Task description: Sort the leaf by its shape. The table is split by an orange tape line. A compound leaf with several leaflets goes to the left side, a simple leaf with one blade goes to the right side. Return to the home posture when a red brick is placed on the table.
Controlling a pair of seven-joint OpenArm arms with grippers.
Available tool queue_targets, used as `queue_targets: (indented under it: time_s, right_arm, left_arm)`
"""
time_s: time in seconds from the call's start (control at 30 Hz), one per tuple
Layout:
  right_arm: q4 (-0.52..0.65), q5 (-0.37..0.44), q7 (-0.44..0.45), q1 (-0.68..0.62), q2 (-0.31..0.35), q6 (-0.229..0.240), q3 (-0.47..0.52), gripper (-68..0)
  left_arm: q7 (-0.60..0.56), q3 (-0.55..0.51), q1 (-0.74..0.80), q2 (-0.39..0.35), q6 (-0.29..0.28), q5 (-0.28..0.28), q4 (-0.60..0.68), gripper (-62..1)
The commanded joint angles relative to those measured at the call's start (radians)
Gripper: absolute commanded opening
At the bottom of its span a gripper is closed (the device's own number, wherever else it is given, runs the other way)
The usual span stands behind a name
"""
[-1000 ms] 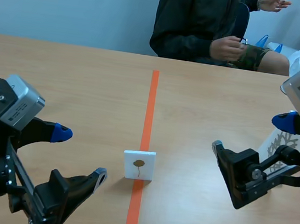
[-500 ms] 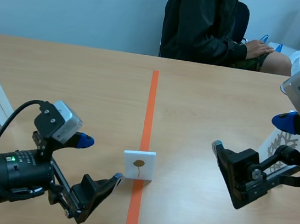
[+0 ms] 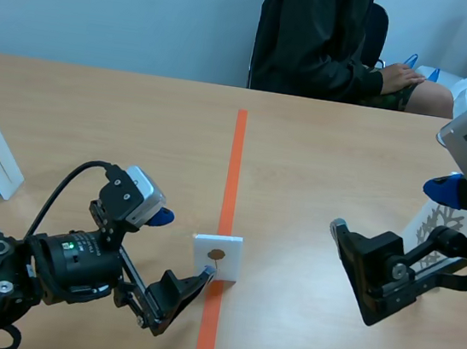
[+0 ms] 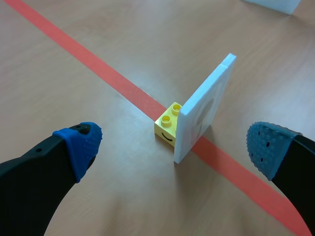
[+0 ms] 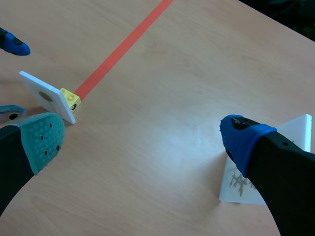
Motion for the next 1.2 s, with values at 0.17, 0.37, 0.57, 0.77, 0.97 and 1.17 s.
queue_targets:
  time_s: [0.17,0.37,0.57,0.77,0.97,1.17]
  right_arm:
    - [0.003,-0.001,0.014,0.006,0.005,-0.004,0.009,0.4]
    - [0.003,-0.001,0.014,0.006,0.005,-0.008,0.009,0.4]
    - [0.003,-0.001,0.014,0.006,0.005,-0.008,0.009,0.4]
    - [0.003,-0.001,0.014,0.006,0.005,-0.008,0.009,0.4]
    - [0.003,-0.001,0.014,0.006,0.005,-0.008,0.009,0.4]
    - [0.003,-0.001,0.013,0.006,0.005,-0.008,0.009,0.4]
  left_arm:
    - [-0.060,0.056,-0.060,0.032,0.019,0.016,-0.072,1.4]
    - [-0.091,0.073,-0.100,0.077,0.042,0.035,-0.141,1.4]
    - [-0.121,0.073,-0.105,0.109,0.042,0.036,-0.161,1.4]
    - [-0.127,0.074,-0.105,0.124,0.042,0.037,-0.161,-2.7]
    - [-0.127,0.100,-0.105,0.126,0.054,0.039,-0.161,-15.7]
    - [-0.127,0.123,-0.105,0.126,0.098,0.039,-0.161,-31.8]
